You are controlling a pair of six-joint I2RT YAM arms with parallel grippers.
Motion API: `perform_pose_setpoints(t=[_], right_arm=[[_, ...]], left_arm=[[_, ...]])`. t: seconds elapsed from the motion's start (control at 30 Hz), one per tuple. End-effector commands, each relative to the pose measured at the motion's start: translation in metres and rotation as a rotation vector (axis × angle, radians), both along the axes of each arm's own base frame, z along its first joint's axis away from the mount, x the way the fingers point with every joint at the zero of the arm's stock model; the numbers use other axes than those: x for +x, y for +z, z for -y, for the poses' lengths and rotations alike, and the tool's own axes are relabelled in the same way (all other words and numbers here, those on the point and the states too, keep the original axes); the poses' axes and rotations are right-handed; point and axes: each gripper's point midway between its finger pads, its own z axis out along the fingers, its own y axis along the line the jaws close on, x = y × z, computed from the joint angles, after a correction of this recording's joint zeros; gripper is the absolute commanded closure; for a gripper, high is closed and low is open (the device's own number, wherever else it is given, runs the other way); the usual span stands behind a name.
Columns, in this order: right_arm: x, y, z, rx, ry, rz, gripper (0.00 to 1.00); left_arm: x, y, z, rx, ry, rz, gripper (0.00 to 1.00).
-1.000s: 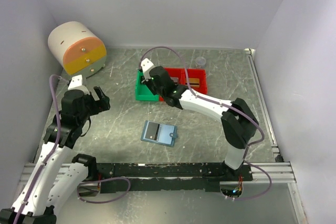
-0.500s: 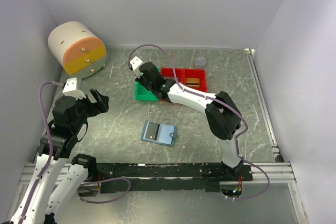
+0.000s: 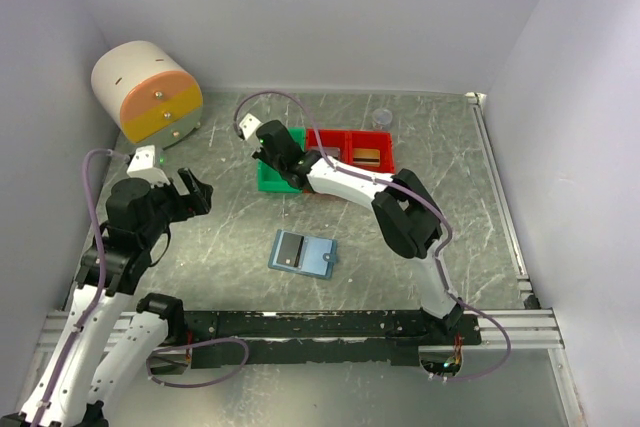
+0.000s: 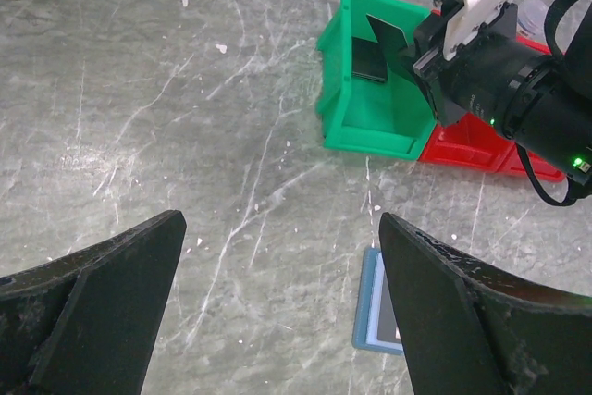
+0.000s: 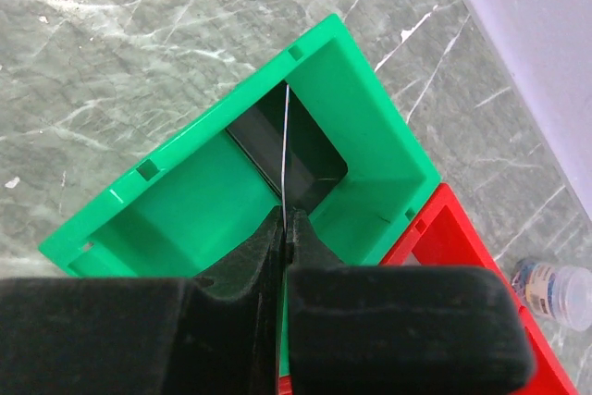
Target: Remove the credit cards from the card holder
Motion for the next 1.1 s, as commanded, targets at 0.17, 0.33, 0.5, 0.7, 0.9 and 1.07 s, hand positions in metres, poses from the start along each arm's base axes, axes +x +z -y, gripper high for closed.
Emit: perform_pose_setpoints(t=[0.17,0.33,0.5,0.7,0.9,1.07], right_arm=[[0.014,-0.003,0.003,-0.126,0.032,0.066,1.00],[0.028,-0.011,0.011,-0.241,0.004,0.109,1.00],[0.036,-0.021,0.008,-0.297,0.076,0.105,1.00],[0.047,-0.023,0.008,-0.346,0.182,0.166,1.00],[0.056,-0.043,0.000,-0.372,0.251,0.156,1.00],[0.060,-0.055,0.003,-0.382,0.255,0.169,1.00]], left_arm=[[-0.001,0.013,-0.002,-0.007,0.004,0.065,0.02],[-0.001,0.012,-0.003,-0.003,0.008,0.055,0.02],[0.000,0.011,-0.002,-0.003,0.003,0.054,0.02],[-0.001,0.012,-0.002,-0.002,0.000,0.061,0.02],[-0.001,0.012,-0.002,-0.002,-0.003,0.062,0.02],[-0.001,0.013,-0.001,-0.001,-0.005,0.063,0.02]])
